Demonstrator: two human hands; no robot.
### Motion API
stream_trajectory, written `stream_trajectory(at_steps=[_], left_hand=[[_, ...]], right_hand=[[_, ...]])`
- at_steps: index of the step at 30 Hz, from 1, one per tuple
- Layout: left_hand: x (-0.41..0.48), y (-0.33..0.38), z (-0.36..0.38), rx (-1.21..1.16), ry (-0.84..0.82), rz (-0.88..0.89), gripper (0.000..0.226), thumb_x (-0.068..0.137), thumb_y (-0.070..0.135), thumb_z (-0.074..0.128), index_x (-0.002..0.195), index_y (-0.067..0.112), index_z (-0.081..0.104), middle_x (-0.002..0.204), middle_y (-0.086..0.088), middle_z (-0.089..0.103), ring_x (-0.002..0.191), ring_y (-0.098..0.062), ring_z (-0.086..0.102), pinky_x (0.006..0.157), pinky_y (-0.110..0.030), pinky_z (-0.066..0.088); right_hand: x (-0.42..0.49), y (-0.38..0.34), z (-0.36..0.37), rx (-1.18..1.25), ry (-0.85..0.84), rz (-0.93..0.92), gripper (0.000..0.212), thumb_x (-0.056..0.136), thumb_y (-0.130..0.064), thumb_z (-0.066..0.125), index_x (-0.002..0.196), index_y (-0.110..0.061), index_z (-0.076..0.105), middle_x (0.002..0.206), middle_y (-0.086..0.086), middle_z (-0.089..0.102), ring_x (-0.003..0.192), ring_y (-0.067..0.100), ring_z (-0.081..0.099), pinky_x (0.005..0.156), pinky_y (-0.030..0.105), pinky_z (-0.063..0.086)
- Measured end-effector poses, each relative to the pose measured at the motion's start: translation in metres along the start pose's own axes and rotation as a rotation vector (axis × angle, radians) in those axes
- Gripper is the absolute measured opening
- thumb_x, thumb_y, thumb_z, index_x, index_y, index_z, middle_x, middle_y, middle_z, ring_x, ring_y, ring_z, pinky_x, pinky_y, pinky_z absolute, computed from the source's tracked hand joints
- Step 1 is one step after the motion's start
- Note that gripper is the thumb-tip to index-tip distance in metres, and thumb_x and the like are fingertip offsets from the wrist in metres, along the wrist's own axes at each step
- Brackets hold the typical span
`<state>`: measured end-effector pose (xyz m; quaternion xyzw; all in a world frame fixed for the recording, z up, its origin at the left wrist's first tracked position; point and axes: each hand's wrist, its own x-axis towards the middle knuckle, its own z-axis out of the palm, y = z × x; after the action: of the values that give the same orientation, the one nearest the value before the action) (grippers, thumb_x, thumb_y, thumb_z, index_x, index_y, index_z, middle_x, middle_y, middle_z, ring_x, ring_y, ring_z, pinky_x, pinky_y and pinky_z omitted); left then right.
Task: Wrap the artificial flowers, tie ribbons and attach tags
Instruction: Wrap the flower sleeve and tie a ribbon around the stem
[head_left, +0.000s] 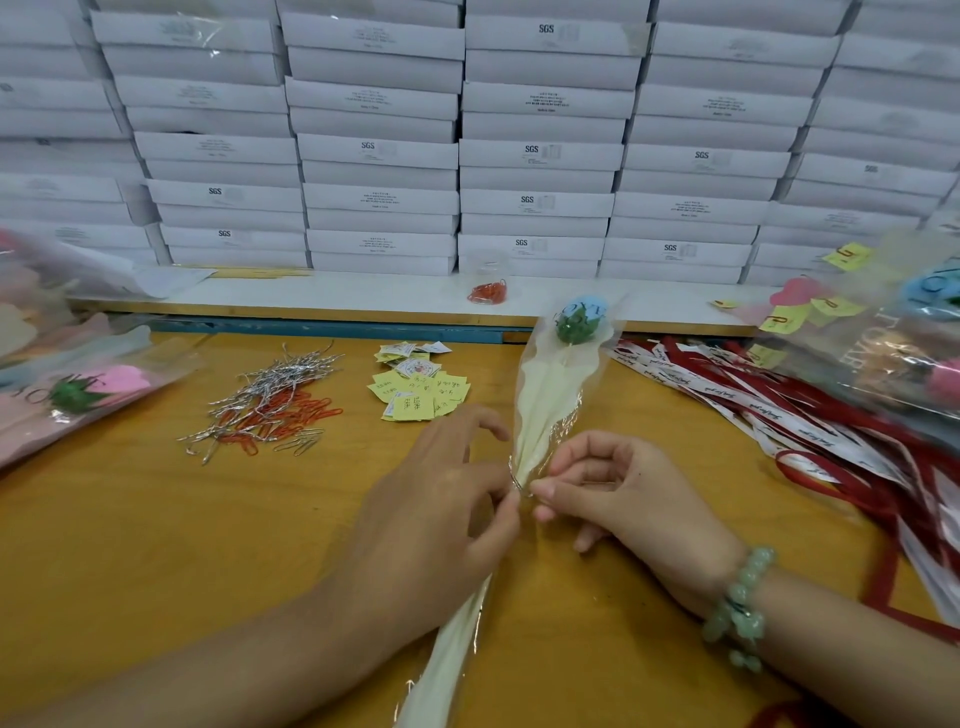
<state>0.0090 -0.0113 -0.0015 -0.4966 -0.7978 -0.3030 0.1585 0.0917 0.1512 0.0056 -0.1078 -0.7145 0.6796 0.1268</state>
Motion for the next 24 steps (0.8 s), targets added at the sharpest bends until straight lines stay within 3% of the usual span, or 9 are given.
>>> stream_trajectory(at_steps=[6,12,16,19,24], left_hand=[[0.001,0.004,-0.002,0.085,-0.004,0.084,0.032,0.09,0.036,0.042,0.068,0.022,0.062,0.123,0.016,0.051,0.091,0.001,0.036,0.059,-0.028,0.047],[0.001,0.005,-0.002,0.01,-0.019,0.076,0.025,0.092,0.03,0.048,0.075,0.019,0.062,0.097,0.011,0.053,0.087,-0.007,0.047,0.063,-0.031,0.048],[0.002,0.005,-0.001,-0.063,-0.053,0.045,0.02,0.094,0.021,0.056,0.078,0.014,0.064,0.088,0.009,0.051,0.076,-0.008,0.048,0.063,-0.021,0.041],[0.002,0.005,-0.001,-0.124,-0.047,0.025,0.02,0.095,0.017,0.058,0.077,0.01,0.064,0.084,0.007,0.051,0.071,-0.01,0.047,0.061,-0.016,0.037],[0.002,0.004,0.001,-0.196,-0.026,0.029,0.021,0.095,0.014,0.059,0.078,0.007,0.067,0.083,0.005,0.054,0.072,-0.011,0.052,0.065,-0.027,0.044]], right_hand=[[0.003,-0.003,-0.005,0.125,0.02,0.08,0.051,0.058,-0.018,0.08,0.101,-0.003,0.057,0.076,0.015,0.073,0.064,0.013,0.069,0.043,0.017,0.049],[0.004,-0.002,-0.006,0.151,-0.004,0.112,0.061,0.056,-0.018,0.082,0.106,-0.005,0.05,0.082,0.017,0.074,0.068,0.016,0.071,0.046,0.019,0.051],[0.005,-0.003,-0.007,0.158,-0.038,0.129,0.068,0.055,-0.019,0.082,0.113,-0.003,0.049,0.083,0.017,0.074,0.068,0.015,0.071,0.047,0.018,0.052],[0.005,-0.003,-0.008,0.127,-0.075,0.132,0.061,0.057,-0.019,0.08,0.11,-0.003,0.054,0.081,0.015,0.074,0.069,0.013,0.07,0.049,0.018,0.052],[0.006,-0.004,-0.012,0.057,-0.19,0.14,0.031,0.067,-0.013,0.075,0.095,-0.001,0.068,0.079,0.013,0.072,0.068,0.011,0.069,0.051,0.016,0.052]])
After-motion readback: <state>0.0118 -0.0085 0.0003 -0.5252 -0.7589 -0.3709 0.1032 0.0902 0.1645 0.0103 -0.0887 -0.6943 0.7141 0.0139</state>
